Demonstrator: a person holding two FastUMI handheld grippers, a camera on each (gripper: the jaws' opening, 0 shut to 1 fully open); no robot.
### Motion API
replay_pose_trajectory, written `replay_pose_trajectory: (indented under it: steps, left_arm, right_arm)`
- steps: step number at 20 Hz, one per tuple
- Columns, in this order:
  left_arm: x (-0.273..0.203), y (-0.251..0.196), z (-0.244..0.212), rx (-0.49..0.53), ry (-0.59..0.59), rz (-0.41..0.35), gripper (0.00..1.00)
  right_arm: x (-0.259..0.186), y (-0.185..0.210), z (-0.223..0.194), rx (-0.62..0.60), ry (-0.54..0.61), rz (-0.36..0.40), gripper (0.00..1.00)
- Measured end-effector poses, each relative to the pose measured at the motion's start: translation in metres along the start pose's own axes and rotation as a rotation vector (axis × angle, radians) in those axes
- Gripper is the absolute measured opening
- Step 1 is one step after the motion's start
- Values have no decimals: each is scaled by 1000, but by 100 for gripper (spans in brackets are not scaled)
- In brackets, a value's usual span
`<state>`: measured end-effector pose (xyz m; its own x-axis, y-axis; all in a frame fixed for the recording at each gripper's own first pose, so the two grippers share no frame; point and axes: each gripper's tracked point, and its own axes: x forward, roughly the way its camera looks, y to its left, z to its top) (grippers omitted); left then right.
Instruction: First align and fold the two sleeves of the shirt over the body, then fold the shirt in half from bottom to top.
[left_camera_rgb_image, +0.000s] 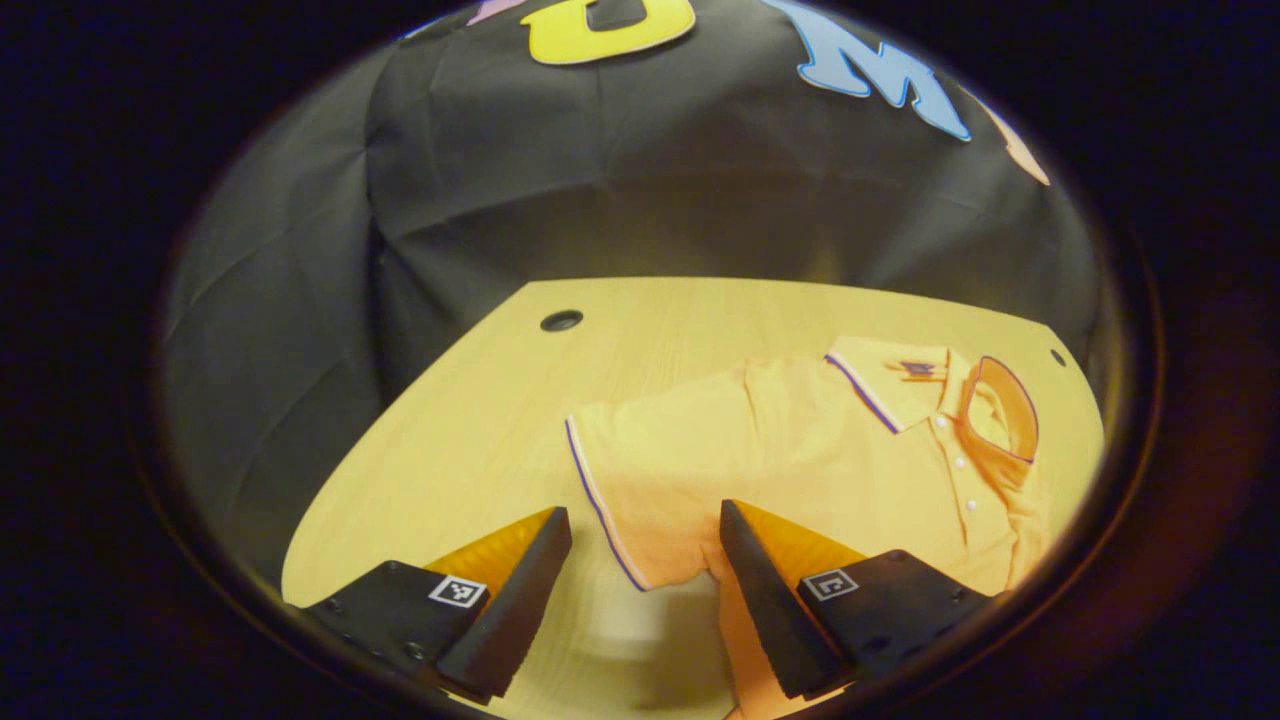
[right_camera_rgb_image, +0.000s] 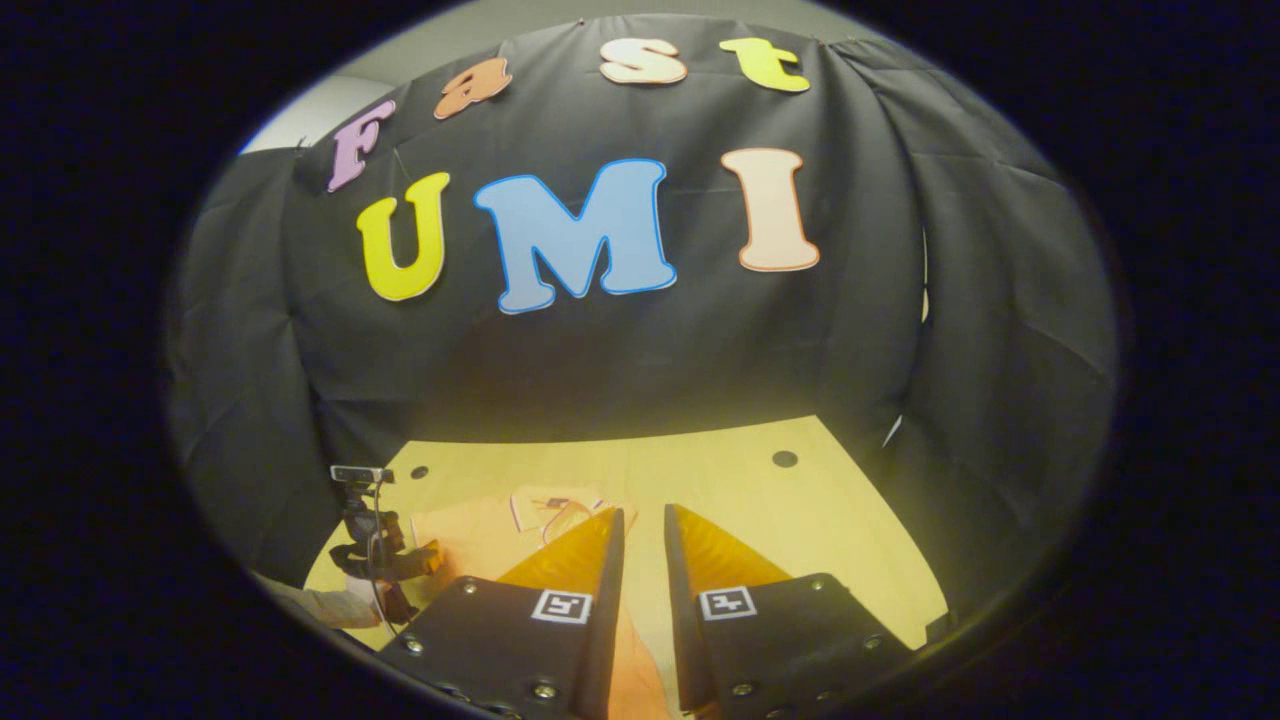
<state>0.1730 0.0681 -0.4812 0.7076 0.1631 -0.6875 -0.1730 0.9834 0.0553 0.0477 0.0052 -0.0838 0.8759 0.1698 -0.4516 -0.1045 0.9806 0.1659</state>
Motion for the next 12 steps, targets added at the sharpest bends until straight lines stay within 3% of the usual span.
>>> replay_pose_trajectory:
  steps: [7,9,10,12]
  left_arm:
    - [7,-9,-3,-30,3,-39,100]
    - [9,-13,-4,-48,3,-54,84]
    - [9,-13,-5,-47,4,-52,71]
    - [8,-13,-5,-50,6,-48,70]
  right_arm:
    - [-9,-23,0,45,-11,-53,25]
    - [-11,-26,-2,51,-8,-59,25]
    - [-12,-26,-2,51,-8,-61,25]
    - [-13,-26,-4,50,-2,-63,25]
